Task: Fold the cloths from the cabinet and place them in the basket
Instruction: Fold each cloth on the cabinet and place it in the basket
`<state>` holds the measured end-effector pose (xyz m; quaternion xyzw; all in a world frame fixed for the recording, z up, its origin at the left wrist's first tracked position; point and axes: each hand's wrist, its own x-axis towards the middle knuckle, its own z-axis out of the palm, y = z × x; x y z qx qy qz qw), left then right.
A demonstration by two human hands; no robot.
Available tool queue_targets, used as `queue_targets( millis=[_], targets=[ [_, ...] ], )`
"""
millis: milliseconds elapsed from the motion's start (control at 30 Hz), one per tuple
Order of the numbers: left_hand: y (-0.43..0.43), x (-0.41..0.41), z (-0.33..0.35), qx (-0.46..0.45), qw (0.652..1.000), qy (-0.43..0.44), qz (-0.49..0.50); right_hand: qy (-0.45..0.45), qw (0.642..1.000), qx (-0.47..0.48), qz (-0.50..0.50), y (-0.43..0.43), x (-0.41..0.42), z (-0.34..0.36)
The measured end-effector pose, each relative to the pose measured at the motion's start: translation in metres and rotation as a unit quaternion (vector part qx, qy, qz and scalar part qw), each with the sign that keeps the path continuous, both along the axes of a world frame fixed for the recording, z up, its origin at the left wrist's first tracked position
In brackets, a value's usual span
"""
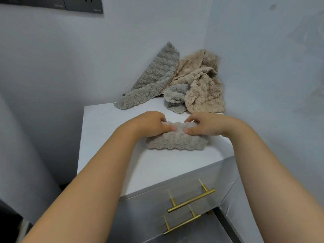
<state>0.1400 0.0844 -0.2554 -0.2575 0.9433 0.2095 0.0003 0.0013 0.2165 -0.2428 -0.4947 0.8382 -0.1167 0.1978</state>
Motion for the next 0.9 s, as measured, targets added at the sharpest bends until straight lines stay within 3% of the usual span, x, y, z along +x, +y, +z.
queue_targets(
  millis=[100, 267, 400, 533, 600, 667, 733, 800, 833, 900],
  targets=[
    [-0.007, 0.008, 0.003, 0.065, 0.998, -0.016, -0.015, -0.049, 0.998, -0.002, -0.038, 0.003, -0.011, -0.006],
    [-0.017, 0.019, 0.002, 0.165, 0.986, -0.003, 0.013, -0.205, 0.964, -0.137, -0.099, 0.001, -0.022, -0.022],
    [-0.016, 0.012, -0.004, 0.283, 0.950, 0.118, 0.062, -0.397, 0.870, -0.284, -0.070, 0.000, -0.020, -0.031],
    [-0.007, -0.001, -0.014, 0.431, 0.853, 0.263, 0.134, -0.493, 0.779, -0.375, -0.101, -0.003, -0.017, -0.037],
    [0.004, -0.011, -0.018, 0.464, 0.814, 0.305, 0.168, -0.492, 0.757, -0.403, -0.146, -0.005, -0.020, -0.037],
    [0.014, -0.018, -0.021, 0.440, 0.809, 0.344, 0.182, -0.473, 0.741, -0.435, -0.193, -0.008, -0.020, -0.038],
    [0.023, -0.023, -0.026, 0.354, 0.843, 0.356, 0.192, -0.403, 0.754, -0.464, -0.233, -0.013, -0.016, -0.043],
    [0.035, -0.027, -0.028, 0.238, 0.893, 0.335, 0.182, -0.252, 0.801, -0.472, -0.269, -0.015, -0.012, -0.052],
    [0.042, -0.028, -0.029, 0.203, 0.907, 0.328, 0.167, -0.183, 0.816, -0.466, -0.289, -0.013, -0.009, -0.055],
    [0.058, -0.030, -0.031, 0.199, 0.918, 0.316, 0.132, -0.123, 0.812, -0.468, -0.327, -0.002, -0.006, -0.057]
  ],
)
